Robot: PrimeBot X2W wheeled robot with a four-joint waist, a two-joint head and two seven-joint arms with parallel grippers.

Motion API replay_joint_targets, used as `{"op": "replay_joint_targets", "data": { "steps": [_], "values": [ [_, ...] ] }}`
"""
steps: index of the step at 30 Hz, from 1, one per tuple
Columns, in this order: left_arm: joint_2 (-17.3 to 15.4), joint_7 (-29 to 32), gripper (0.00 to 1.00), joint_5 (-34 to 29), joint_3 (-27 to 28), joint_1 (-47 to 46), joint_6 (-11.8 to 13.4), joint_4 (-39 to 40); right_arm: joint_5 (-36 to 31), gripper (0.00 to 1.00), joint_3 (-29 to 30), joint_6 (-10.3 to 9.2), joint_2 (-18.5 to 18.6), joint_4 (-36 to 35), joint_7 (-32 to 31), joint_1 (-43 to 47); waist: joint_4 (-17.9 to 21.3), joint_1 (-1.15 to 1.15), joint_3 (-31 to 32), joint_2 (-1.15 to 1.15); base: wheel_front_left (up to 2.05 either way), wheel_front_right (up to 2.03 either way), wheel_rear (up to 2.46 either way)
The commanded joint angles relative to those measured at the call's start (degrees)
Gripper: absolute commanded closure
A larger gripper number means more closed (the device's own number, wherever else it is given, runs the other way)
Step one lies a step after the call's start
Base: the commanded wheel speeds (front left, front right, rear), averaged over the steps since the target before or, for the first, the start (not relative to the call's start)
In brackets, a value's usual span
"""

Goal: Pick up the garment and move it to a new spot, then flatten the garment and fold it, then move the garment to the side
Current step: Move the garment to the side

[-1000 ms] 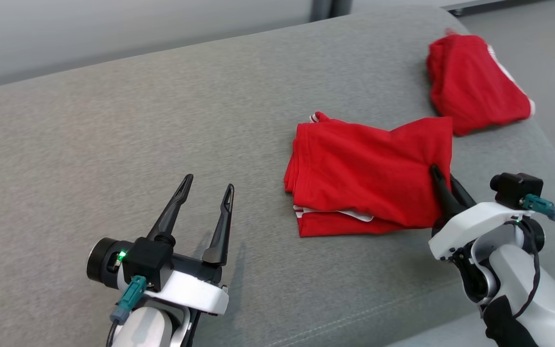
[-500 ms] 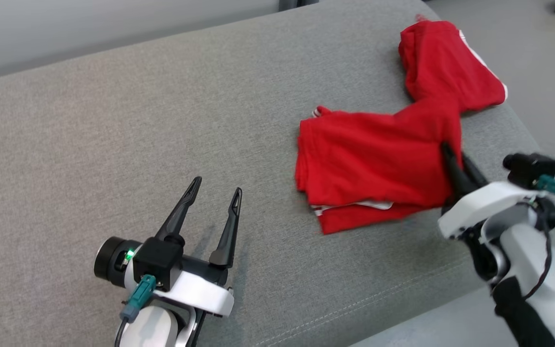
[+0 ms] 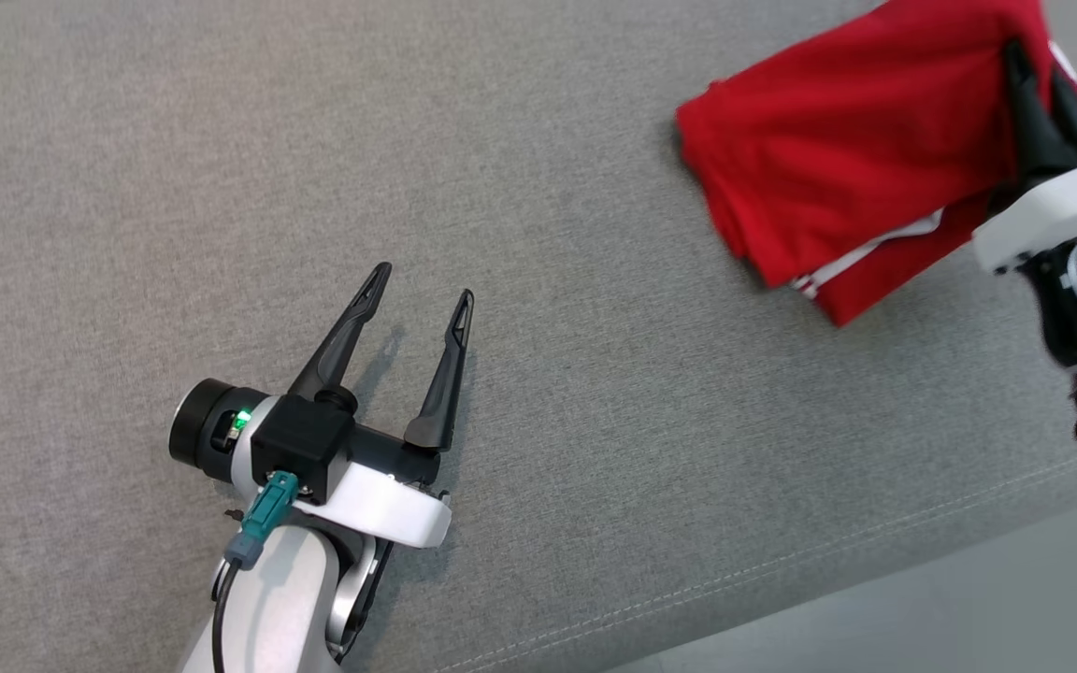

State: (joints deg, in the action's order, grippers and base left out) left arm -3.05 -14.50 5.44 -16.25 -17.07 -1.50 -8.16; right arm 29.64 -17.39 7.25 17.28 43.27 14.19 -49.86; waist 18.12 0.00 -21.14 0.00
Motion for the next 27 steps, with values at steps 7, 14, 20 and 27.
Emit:
{"op": "replay_joint_targets", "data": {
  "steps": [7, 14, 20, 27],
  "values": [
    [-0.85, -0.5, 0.0, -1.24, 1.73, -3.02, -0.54, 1.47, -2.04, 1.0, 2.15, 0.24, 4.92, -2.07, 0.81, -4.26, -1.11, 0.0, -3.75, 0.0, 0.0, 0.0, 0.0],
    [-1.58, -0.5, 0.0, -1.76, 1.86, -3.36, -0.59, 1.34, -2.55, 1.0, 4.26, 0.24, 7.61, -1.46, 0.81, -6.39, -0.57, 0.0, -5.19, 0.0, 0.0, 0.0, 0.0],
    [-2.03, -0.5, 0.0, -2.15, 1.31, -3.91, -0.89, 1.2, -2.56, 1.0, 4.66, 0.24, 8.85, 1.99, 0.81, -7.47, -0.63, 0.0, -6.49, 0.0, 0.0, 0.0, 0.0],
    [-2.79, -0.5, 0.0, -2.69, 0.55, -4.85, -1.21, 1.42, -3.79, 0.97, 7.0, 0.24, 9.27, 9.52, 0.81, -10.8, -1.53, 0.0, -8.59, 0.0, 0.0, 0.0, 0.0]
  ]
}}
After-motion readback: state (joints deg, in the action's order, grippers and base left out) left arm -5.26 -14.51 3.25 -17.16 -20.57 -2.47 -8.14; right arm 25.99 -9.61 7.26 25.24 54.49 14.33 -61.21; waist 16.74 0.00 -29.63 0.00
